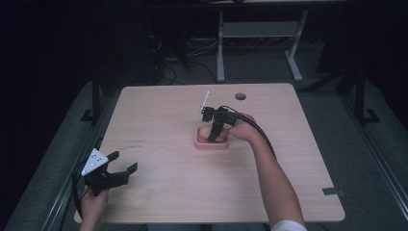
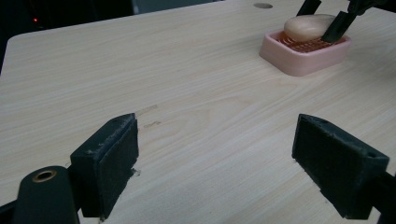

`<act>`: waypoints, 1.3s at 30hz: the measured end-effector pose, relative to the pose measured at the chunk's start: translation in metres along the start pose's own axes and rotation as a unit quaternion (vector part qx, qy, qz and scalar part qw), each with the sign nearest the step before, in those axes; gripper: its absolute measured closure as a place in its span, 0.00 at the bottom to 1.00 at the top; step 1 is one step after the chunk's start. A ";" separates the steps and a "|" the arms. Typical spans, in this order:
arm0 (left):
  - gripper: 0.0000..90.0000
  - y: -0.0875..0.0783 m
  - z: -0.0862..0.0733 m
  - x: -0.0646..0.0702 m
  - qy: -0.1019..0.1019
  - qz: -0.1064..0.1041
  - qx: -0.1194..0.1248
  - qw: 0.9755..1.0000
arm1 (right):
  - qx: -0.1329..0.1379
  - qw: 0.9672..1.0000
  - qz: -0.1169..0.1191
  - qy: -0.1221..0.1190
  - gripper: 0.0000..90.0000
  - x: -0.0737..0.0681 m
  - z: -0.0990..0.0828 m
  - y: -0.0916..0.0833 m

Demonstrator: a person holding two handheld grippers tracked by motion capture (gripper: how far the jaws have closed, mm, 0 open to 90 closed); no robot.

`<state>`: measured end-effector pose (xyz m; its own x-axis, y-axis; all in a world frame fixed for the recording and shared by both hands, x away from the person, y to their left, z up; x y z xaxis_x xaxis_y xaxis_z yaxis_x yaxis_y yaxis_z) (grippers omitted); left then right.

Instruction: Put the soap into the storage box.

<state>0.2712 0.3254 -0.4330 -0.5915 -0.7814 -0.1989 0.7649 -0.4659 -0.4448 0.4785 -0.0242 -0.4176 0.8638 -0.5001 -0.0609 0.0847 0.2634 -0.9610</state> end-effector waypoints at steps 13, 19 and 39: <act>0.16 0.000 0.001 0.001 -0.001 -0.001 0.004 1.000 | -0.007 1.000 0.003 0.003 0.35 0.002 0.001 0.005; 0.16 0.000 0.000 0.001 -0.002 -0.002 0.004 1.000 | -0.009 1.000 0.006 0.003 0.35 0.002 0.001 0.005; 0.16 0.000 0.001 0.001 0.001 -0.001 0.004 1.000 | -0.011 1.000 0.002 0.003 0.35 0.003 -0.001 0.005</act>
<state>0.2711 0.3241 -0.4326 -0.5936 -0.7796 -0.1997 0.7655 -0.4704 -0.4390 0.4812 -0.0248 -0.4232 0.8610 -0.5043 -0.0670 0.0696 0.2472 -0.9665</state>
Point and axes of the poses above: each handheld gripper's, and its own axes: y roughly forward along the jaws, z roughly out of its top, x roughly to its right, the point moved 1 cm from there along y, roughly forward along the jaws, and after that the axes turned 14 degrees about y, right-handed, at the moved point
